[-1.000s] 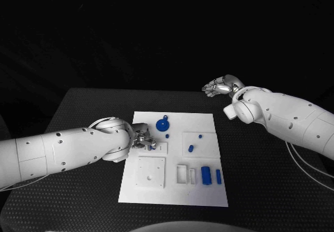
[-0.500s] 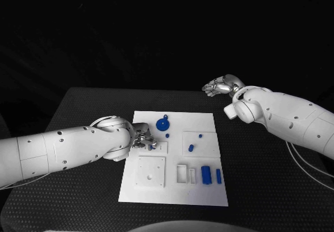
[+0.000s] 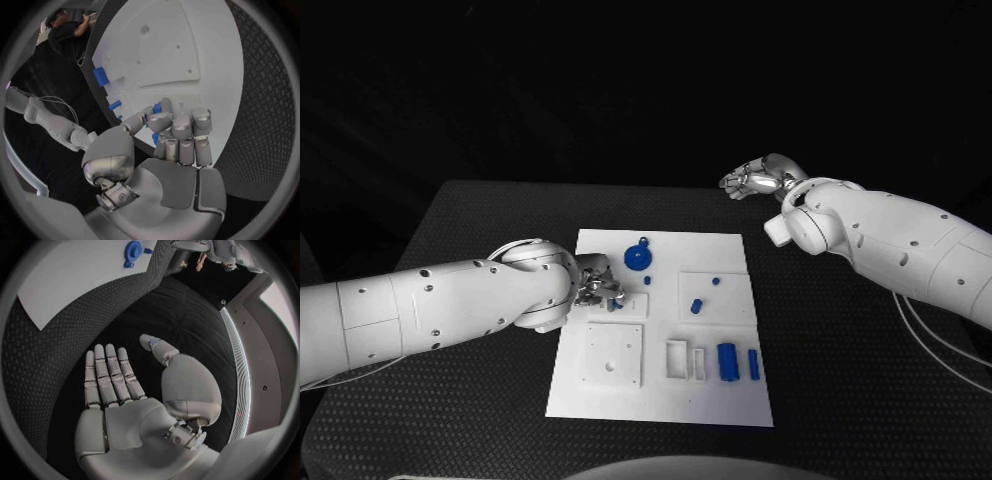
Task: Assemble the parts on the task board
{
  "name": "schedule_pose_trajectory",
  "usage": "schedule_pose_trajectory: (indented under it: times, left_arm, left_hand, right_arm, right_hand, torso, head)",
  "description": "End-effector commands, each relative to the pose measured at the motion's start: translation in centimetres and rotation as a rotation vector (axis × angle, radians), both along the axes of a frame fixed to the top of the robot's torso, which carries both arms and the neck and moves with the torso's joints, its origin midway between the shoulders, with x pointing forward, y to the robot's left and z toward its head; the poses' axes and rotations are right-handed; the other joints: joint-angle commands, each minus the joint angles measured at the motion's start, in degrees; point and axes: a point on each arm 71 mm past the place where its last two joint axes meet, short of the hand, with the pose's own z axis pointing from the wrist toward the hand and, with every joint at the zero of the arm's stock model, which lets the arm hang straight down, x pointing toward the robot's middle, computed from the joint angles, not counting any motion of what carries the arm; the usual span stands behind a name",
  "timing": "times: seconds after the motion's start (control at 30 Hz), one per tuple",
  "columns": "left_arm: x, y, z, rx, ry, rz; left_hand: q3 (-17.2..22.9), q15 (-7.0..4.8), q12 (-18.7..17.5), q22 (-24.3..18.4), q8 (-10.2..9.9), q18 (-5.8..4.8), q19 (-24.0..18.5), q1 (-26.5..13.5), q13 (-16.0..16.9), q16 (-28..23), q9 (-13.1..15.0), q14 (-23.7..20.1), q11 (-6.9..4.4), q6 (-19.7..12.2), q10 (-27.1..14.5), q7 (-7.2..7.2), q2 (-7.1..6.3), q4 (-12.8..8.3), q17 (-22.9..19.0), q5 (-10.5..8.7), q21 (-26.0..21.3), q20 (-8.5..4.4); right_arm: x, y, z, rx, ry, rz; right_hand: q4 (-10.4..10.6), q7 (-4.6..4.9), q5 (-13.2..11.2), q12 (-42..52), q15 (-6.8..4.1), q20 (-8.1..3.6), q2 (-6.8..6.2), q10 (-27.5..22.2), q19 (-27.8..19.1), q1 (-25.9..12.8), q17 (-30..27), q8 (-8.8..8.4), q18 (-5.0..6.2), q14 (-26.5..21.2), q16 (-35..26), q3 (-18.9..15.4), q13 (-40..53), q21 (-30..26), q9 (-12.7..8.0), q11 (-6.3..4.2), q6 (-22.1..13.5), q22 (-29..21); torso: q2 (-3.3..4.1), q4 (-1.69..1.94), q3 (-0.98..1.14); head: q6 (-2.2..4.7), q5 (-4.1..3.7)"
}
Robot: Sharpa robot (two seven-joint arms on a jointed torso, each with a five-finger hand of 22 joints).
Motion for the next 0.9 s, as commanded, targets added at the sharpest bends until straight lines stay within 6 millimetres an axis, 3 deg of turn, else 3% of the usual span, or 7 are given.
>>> schedule_pose_trajectory:
  times: [0.03, 0.9]
  left_arm:
    - [-0.43, -0.37, -0.51, -0.001, 0.043, -0.018]
    - [-0.20, -0.54, -0.43, -0.016, 0.029, -0.004]
  left_hand:
    - [2.83, -1.52, 0.39, 0.72, 0.20, 0.60, -0.46, -0.08, -0.08, 0.33, -0.05, 0.96, -1.55, 9.65, -1.80, -4.97, 0.54, -1.47, -0.08, -0.18, 0.21, -5.87]
    - [3.72, -1.38, 1.09, 0.85, 0.97, 0.68, -0.61, -1.01, -0.08, 0.73, -0.25, 1.12, -1.75, 9.93, -1.77, -5.17, 2.12, -2.19, -0.10, 1.35, 0.57, -5.90]
  right_arm:
    - [-0.04, 0.23, -0.04, 0.001, 0.006, 0.018]
    - [-0.04, 0.31, -0.09, -0.001, 0.012, 0.023]
  right_hand:
    - [-0.37, 0.41, 0.61, -0.22, 0.14, -0.07, 0.51, 0.37, -0.48, -0.01, -0.14, 0.25, -0.75, -0.46, 0.04, 0.16, -0.18, -0.36, -0.11, 0.02, 0.19, 0.16]
    - [-0.59, 0.38, 1.74, -0.29, 0.30, 0.02, 0.49, 0.21, -0.92, 0.02, -0.53, 0.23, -0.83, -0.95, 0.05, 0.12, -0.72, -0.51, -0.29, 0.13, 0.14, 0.61]
  torso:
    - [-0.01, 0.00, -0.01]
    - [-0.01, 0.00, 0.01]
  head:
    - [0.03, 0.00]
    - [-0.03, -0.03]
